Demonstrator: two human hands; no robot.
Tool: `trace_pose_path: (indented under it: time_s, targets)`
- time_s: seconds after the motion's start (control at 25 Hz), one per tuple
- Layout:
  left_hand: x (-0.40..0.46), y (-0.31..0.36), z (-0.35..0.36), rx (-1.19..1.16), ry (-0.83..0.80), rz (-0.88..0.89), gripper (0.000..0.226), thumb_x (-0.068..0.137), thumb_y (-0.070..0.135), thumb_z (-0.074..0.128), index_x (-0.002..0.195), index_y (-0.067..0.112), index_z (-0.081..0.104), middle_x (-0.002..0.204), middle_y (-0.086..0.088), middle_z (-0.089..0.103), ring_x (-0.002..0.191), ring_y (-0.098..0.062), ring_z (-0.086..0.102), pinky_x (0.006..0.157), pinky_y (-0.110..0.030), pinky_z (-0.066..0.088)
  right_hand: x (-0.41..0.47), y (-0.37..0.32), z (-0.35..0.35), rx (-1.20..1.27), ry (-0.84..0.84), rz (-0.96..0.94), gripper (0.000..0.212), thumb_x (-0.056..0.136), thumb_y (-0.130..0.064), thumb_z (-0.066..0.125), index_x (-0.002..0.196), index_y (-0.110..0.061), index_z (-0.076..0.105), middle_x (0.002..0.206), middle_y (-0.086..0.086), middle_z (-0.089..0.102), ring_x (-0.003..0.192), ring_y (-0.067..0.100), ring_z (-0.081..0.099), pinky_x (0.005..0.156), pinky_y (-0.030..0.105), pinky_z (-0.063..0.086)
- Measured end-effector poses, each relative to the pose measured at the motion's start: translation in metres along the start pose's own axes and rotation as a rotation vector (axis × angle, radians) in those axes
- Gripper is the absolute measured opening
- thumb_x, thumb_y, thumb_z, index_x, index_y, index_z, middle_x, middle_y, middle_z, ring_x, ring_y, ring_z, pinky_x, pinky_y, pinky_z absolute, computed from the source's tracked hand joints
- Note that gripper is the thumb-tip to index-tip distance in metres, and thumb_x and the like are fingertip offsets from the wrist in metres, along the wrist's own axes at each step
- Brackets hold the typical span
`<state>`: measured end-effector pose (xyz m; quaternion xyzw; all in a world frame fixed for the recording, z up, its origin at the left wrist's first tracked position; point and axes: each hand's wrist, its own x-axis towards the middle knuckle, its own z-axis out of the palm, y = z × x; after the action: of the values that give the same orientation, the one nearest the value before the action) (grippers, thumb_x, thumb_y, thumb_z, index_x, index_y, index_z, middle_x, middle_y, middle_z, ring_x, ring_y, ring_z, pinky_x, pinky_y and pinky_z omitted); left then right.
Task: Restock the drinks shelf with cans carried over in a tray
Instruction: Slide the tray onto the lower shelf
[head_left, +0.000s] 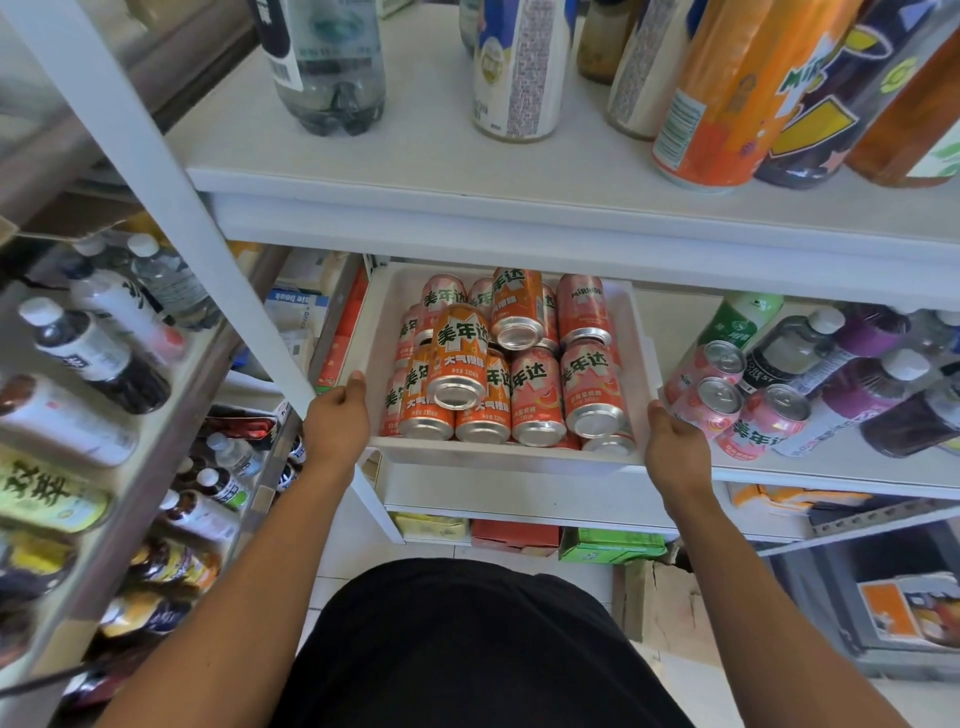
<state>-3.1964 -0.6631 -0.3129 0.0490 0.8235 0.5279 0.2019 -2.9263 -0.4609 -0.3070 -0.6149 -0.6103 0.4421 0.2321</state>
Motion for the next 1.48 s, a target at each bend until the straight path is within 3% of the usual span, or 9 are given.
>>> trace_pose_path:
  time_s: [0.2,0.36,0.6,0.72,0.84,1.0,1.16,1.32,1.48]
  targets:
    - [0.001,-0.004,-0.002,0.008,-0.004,0.002,0.055,0.097,0.048,0.047,0.082,-0.004,0.058,0.073,-0.016,0.054,0.07,-0.025,0.05,0.072,-0.037,0.043,-0.003,0.0,-0.003,0.024,-0.054,-0.002,0.039,0.104,-0.038,0.04,0.092,-0.007,0.061,0.093,0.014,0.061,0.087,0.03,0.054,0.079,0.036,0.041]
    - [-0.002,-0.002,-0.005,0.011,-0.035,0.018,0.042,0.097,0.05,0.045,0.084,0.012,0.057,0.085,-0.017,0.059,0.079,-0.026,0.055,0.088,-0.046,0.048,-0.003,0.0,-0.006,0.0,-0.082,0.003,0.046,0.103,-0.041,0.038,0.084,-0.007,0.063,0.078,0.012,0.059,0.075,0.027,0.054,0.076,0.04,0.045]
    - [-0.002,-0.003,-0.018,0.153,-0.068,0.043,0.046,0.099,0.045,0.041,0.086,0.004,0.057,0.093,-0.021,0.063,0.089,-0.036,0.059,0.088,-0.048,0.05,0.001,0.0,-0.015,-0.204,-0.156,-0.044,0.049,0.103,-0.045,0.033,0.092,-0.006,0.06,0.092,0.018,0.062,0.087,0.034,0.058,0.086,0.048,0.049]
    - [-0.001,-0.006,-0.027,0.251,-0.072,0.11,0.042,0.098,0.042,0.044,0.087,0.005,0.061,0.084,-0.015,0.063,0.085,-0.037,0.06,0.081,-0.047,0.053,0.007,0.003,-0.017,-0.309,-0.141,-0.124,0.053,0.104,-0.043,0.032,0.091,-0.001,0.061,0.095,0.022,0.064,0.087,0.035,0.058,0.081,0.042,0.048]
    - [-0.008,-0.006,-0.032,0.361,-0.045,0.259,0.033,0.098,0.035,0.047,0.113,0.01,0.061,0.105,-0.012,0.067,0.1,-0.034,0.061,0.09,-0.042,0.05,0.004,0.003,-0.015,-0.334,-0.089,-0.202,0.041,0.105,-0.036,0.034,0.097,-0.003,0.057,0.104,0.025,0.061,0.088,0.031,0.052,0.076,0.034,0.036]
    - [-0.018,-0.007,-0.029,0.455,-0.054,0.458,0.039,0.097,0.031,0.05,0.132,0.012,0.052,0.132,-0.01,0.054,0.12,-0.03,0.052,0.098,-0.044,0.046,0.002,-0.005,-0.012,-0.346,0.016,-0.345,0.036,0.102,-0.031,0.043,0.115,-0.001,0.057,0.114,0.024,0.062,0.1,0.037,0.058,0.078,0.034,0.039]
    - [-0.02,-0.001,-0.031,0.381,-0.035,0.456,0.035,0.097,0.032,0.049,0.127,0.016,0.054,0.128,-0.007,0.057,0.119,-0.026,0.052,0.096,-0.042,0.048,-0.002,-0.017,-0.005,-0.382,0.099,-0.416,0.056,0.089,-0.043,0.038,0.118,0.0,0.058,0.117,0.025,0.06,0.107,0.039,0.055,0.086,0.039,0.043]
    - [-0.024,0.003,-0.034,0.597,-0.025,0.591,0.031,0.096,0.027,0.051,0.122,0.012,0.056,0.12,-0.012,0.06,0.109,-0.032,0.055,0.082,-0.045,0.053,-0.015,-0.035,0.011,-0.462,0.151,-0.542,0.044,0.094,-0.034,0.046,0.12,-0.001,0.058,0.119,0.026,0.057,0.112,0.043,0.051,0.092,0.045,0.043]
    - [-0.028,0.006,-0.034,0.708,-0.01,0.641,0.031,0.094,0.027,0.053,0.12,0.01,0.059,0.114,-0.014,0.063,0.104,-0.032,0.058,0.074,-0.043,0.052,-0.038,-0.067,0.038,-0.508,0.145,-0.667,0.044,0.094,-0.034,0.042,0.119,-0.002,0.058,0.117,0.022,0.059,0.107,0.039,0.052,0.083,0.039,0.043]
